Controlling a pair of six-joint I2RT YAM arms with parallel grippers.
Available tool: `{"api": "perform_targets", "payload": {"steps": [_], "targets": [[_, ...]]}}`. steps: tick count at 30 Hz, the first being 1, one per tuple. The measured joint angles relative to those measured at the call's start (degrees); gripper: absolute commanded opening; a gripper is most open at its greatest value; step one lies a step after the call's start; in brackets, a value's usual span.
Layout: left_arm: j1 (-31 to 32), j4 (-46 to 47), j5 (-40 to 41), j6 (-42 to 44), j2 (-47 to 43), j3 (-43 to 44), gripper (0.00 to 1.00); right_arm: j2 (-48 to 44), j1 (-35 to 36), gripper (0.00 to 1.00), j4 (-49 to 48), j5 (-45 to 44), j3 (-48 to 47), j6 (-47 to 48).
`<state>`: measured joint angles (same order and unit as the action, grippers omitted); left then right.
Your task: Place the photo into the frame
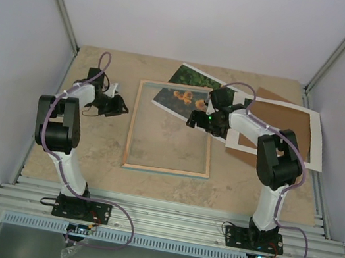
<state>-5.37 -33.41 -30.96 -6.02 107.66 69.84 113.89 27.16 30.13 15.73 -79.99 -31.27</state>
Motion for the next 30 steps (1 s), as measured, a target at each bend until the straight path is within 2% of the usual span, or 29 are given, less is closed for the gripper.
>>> {"api": "perform_targets", "payload": {"steps": [17,23,26,30], "targets": [[0.0,0.9,2.6,-0.2,-1.4,0.0,0.41,-2.4,0.0,0.98,1.8,-4.6,-0.5,0.2],[0.4,0.9,3.9,1.3,-4.5,-0.7,0.45,-4.3,0.0,0.98,0.9,-0.9,-0.5,7.0],[1.5,1.0,5.4,3.3,-8.0,-1.3,0.48,-6.9,-0.1,0.98,-0.2,2.6,-0.5,12.8],[3.8,1.1,7.1,7.2,-13.9,-2.3,0.65,-13.6,-0.9,0.98,-3.0,6.4,0.7,20.9]]}}
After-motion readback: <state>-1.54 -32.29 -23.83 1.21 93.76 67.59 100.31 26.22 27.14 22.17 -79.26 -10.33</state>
